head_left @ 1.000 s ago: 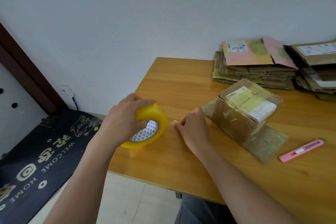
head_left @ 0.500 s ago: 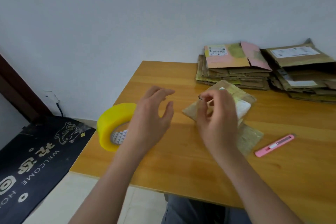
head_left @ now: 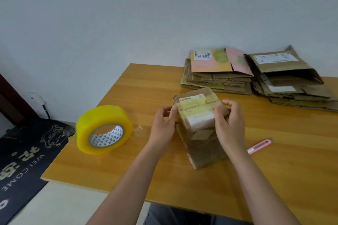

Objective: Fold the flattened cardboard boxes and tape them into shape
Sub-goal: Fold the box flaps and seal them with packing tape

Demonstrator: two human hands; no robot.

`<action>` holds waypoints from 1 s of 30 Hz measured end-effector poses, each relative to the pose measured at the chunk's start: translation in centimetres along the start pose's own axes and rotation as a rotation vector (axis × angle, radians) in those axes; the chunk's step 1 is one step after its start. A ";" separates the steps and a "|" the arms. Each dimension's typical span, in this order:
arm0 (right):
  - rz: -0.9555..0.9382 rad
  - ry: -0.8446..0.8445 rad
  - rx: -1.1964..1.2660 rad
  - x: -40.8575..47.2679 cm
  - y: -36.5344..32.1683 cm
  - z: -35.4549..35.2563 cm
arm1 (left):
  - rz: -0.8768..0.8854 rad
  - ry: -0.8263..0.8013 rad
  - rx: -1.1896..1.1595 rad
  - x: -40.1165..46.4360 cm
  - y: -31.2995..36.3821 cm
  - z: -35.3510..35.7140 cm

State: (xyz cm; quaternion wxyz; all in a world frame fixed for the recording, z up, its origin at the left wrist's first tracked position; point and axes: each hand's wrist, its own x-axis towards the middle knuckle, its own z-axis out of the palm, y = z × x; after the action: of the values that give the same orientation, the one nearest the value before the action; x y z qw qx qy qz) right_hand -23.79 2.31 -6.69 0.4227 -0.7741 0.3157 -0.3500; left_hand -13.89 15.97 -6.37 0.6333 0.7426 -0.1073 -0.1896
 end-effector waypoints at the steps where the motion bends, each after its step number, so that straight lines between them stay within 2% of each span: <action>1: 0.007 0.003 0.000 -0.1 0.0 0.1 | 0.026 0.029 0.029 0.2 0.0 -0.1; 5: -0.036 0.042 0.011 -0.3 0.3 -0.2 | 0.325 0.308 0.247 -0.7 0.7 -0.7; 7: -0.087 0.048 0.105 -0.3 0.1 -0.5 | 0.399 0.291 0.206 -1.8 1.2 -0.2; 10: -0.040 -0.036 0.258 -0.5 0.0 -0.9 | 0.337 0.139 0.134 -3.1 1.5 1.1; 13: 0.048 -0.090 0.317 -0.6 0.7 -1.0 | 0.288 0.115 0.145 -3.3 1.6 1.6; 16: 0.046 -0.129 0.312 -0.7 0.9 -1.1 | 0.244 0.081 0.148 -3.3 1.9 1.7; 24: -0.025 -0.104 0.094 -0.5 -0.5 -1.3 | 0.112 -0.004 0.256 -2.8 2.1 2.1; 27: -0.020 -0.187 -0.044 1.2 -1.8 -2.1 | -0.025 -0.074 0.200 -2.2 3.3 1.5; 30: -0.008 -0.249 -0.204 3.3 -2.7 -2.0 | -0.069 -0.029 0.259 -1.5 4.6 1.4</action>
State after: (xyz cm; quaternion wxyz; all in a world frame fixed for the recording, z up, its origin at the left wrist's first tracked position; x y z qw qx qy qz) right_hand -23.05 0.04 -2.59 0.3765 -0.8517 0.2914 -0.2191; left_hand -15.44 14.45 -1.79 0.5237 0.8185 -0.1143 -0.2067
